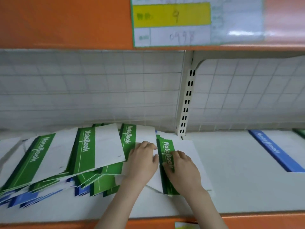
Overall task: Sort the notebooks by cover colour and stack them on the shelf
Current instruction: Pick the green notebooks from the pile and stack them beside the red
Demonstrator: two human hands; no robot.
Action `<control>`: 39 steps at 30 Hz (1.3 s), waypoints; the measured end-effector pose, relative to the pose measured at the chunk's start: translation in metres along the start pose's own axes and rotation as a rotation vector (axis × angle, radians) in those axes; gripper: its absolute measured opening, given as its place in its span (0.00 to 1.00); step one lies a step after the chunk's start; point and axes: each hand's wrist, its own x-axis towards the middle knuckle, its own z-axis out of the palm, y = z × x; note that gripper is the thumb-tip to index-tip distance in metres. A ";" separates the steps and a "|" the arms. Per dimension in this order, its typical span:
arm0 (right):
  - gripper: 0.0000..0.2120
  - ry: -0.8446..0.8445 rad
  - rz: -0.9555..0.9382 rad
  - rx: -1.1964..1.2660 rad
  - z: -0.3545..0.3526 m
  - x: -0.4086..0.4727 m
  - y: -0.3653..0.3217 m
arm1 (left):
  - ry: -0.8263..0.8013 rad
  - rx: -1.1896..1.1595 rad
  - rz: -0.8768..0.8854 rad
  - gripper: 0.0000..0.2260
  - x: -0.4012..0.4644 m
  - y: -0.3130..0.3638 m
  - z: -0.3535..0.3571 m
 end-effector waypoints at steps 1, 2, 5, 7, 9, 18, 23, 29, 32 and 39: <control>0.22 0.000 0.006 -0.028 0.003 0.001 -0.004 | -0.007 0.017 0.001 0.14 0.001 -0.002 0.002; 0.23 -0.004 0.014 -0.050 0.005 0.002 -0.008 | -0.006 0.035 0.004 0.13 0.001 -0.004 0.003; 0.26 -0.025 0.048 -0.062 0.009 0.008 -0.016 | 0.016 0.079 0.014 0.13 0.000 -0.007 0.007; 0.24 -0.022 0.070 -0.066 0.009 0.012 -0.019 | 0.028 0.098 0.018 0.13 -0.002 -0.007 0.010; 0.23 -0.027 0.089 -0.074 0.007 0.015 -0.021 | 0.032 0.097 0.026 0.13 -0.002 -0.007 0.013; 0.20 0.009 -0.020 -0.009 -0.015 0.031 -0.020 | -0.010 0.054 0.040 0.11 -0.005 0.002 0.010; 0.23 0.035 -0.040 0.267 -0.031 0.037 -0.002 | -0.050 0.031 0.074 0.12 -0.011 0.020 0.012; 0.19 0.074 0.030 0.422 -0.030 0.039 0.010 | -0.066 -0.112 0.047 0.13 -0.013 0.034 0.008; 0.20 0.119 0.083 0.466 -0.025 0.035 0.009 | -0.047 0.307 -0.235 0.25 -0.008 0.025 0.002; 0.16 0.204 0.105 0.393 -0.011 0.026 -0.005 | -0.049 0.258 -0.328 0.34 0.004 0.030 -0.006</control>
